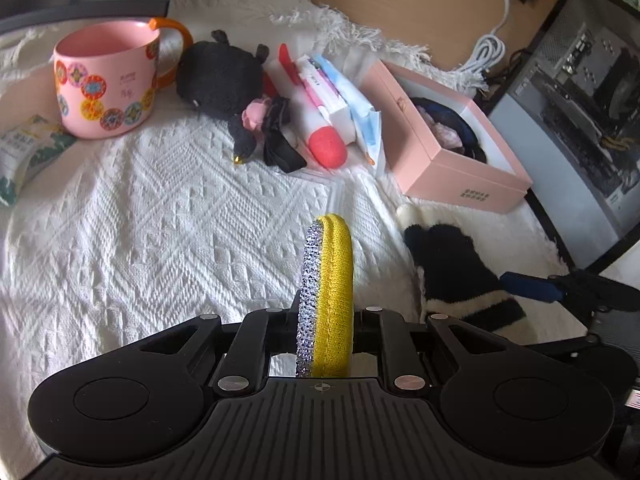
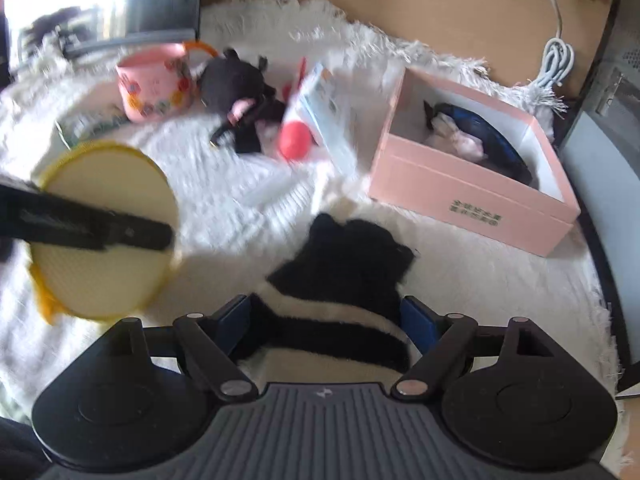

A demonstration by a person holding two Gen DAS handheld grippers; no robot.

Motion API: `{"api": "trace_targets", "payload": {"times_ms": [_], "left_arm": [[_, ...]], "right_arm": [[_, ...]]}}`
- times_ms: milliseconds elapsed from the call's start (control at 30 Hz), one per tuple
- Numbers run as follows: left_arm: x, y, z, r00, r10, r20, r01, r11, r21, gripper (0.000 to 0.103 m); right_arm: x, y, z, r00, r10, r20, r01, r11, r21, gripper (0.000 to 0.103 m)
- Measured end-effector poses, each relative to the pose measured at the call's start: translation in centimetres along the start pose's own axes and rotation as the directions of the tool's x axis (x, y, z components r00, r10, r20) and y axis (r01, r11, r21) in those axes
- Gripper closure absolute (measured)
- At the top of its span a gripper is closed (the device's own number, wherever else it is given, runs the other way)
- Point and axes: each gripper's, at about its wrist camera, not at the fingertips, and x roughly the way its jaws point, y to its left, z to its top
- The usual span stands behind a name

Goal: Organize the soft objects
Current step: 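Grasp the black-and-white striped sock with the right gripper while the left gripper holds the yellow pad, then lower the yellow pad into the pink box and open the left gripper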

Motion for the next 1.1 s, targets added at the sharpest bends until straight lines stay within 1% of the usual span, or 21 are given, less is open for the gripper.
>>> {"api": "trace_targets", "payload": {"times_ms": [67, 133, 200, 267, 300, 333, 367, 433, 500, 567, 667, 767, 833, 967, 1000, 1067, 1100], "left_arm": [[-0.1, -0.4, 0.0, 1.0, 0.015, -0.001, -0.015, 1.0, 0.024, 0.084], [-0.2, -0.9, -0.1, 0.999, 0.032, -0.005, -0.031, 0.998, 0.05, 0.084], [-0.2, -1.5, -0.2, 0.999, 0.047, -0.01, -0.046, 0.996, 0.082, 0.084], [-0.2, -2.1, -0.3, 0.999, 0.053, -0.011, -0.051, 0.992, 0.112, 0.084], [-0.2, -2.3, -0.3, 0.999, 0.052, -0.011, -0.051, 0.991, 0.123, 0.084], [-0.2, -2.5, -0.4, 0.999, 0.049, -0.012, -0.047, 0.99, 0.131, 0.084], [-0.2, -2.7, -0.4, 0.999, 0.043, -0.015, -0.04, 0.99, 0.136, 0.084], [-0.1, -3.1, -0.5, 0.999, 0.028, -0.02, -0.025, 0.99, 0.139, 0.084], [0.0, -3.4, -0.4, 1.0, -0.002, -0.03, 0.006, 0.99, 0.139, 0.084], [0.1, -3.9, -0.2, 0.997, -0.059, -0.049, 0.066, 0.988, 0.139, 0.084], [0.3, -5.2, 0.8, 0.988, -0.136, -0.071, 0.145, 0.979, 0.144, 0.084], [0.6, -7.5, 3.4, 0.982, -0.18, -0.052, 0.186, 0.968, 0.167, 0.084], [1.2, -9.5, 5.5, 0.98, -0.195, -0.037, 0.199, 0.962, 0.187, 0.084], [3.3, -13.2, 10.9, 0.977, -0.213, 0.006, 0.204, 0.942, 0.267, 0.085], [4.0, -14.1, 12.5, 0.977, -0.213, 0.02, 0.2, 0.94, 0.276, 0.084], [5.5, -15.3, 15.6, 0.974, -0.223, 0.043, 0.206, 0.947, 0.248, 0.082], [6.2, -15.7, 17.0, 0.968, -0.246, 0.053, 0.23, 0.95, 0.211, 0.08]], "right_arm": [[0.3, -0.5, -0.5, 1.0, 0.018, -0.018, -0.018, 1.0, 0.01, 0.019], [0.4, -1.3, -0.9, 0.998, 0.06, -0.035, -0.059, 0.998, 0.035, 0.019], [0.3, -1.9, -1.3, 0.995, 0.09, -0.038, -0.087, 0.994, 0.061, 0.021], [0.0, -2.5, -1.4, 0.991, 0.129, -0.042, -0.125, 0.989, 0.081, 0.041], [-0.2, -2.8, -1.4, 0.99, 0.138, -0.04, -0.134, 0.987, 0.09, 0.044], [-0.6, -3.0, -1.3, 0.989, 0.147, -0.034, -0.143, 0.985, 0.095, 0.052], [-1.0, -3.2, -1.2, 0.988, 0.152, -0.028, -0.148, 0.984, 0.1, 0.057], [-2.3, -3.8, -0.9, 0.99, 0.141, -0.006, -0.139, 0.985, 0.102, 0.062], [-3.7, -4.6, -0.7, 0.993, 0.111, 0.027, -0.113, 0.989, 0.099, 0.063], [-5.2, -5.7, -0.7, 0.995, 0.074, 0.06, -0.08, 0.991, 0.105, 0.064], [-7.0, -7.7, -1.1, 0.995, 0.013, 0.096, -0.024, 0.993, 0.12, 0.064], [-7.8, -9.6, -1.9, 0.993, -0.029, 0.114, 0.013, 0.99, 0.14, 0.064], [-7.8, -10.6, -2.6, 0.992, -0.045, 0.115, 0.027, 0.988, 0.154, 0.064], [-7.7, -11.8, -3.7, 0.989, -0.073, 0.127, 0.05, 0.984, 0.172, 0.064], [-7.8, -12.1, -3.8, 0.988, -0.077, 0.136, 0.052, 0.982, 0.18, 0.064], [-7.8, -12.5, -4.0, 0.985, -0.082, 0.153, 0.051, 0.979, 0.199, 0.064], [-7.8, -12.7, -4.2, 0.984, -0.083, 0.159, 0.049, 0.977, 0.207, 0.064]]}}
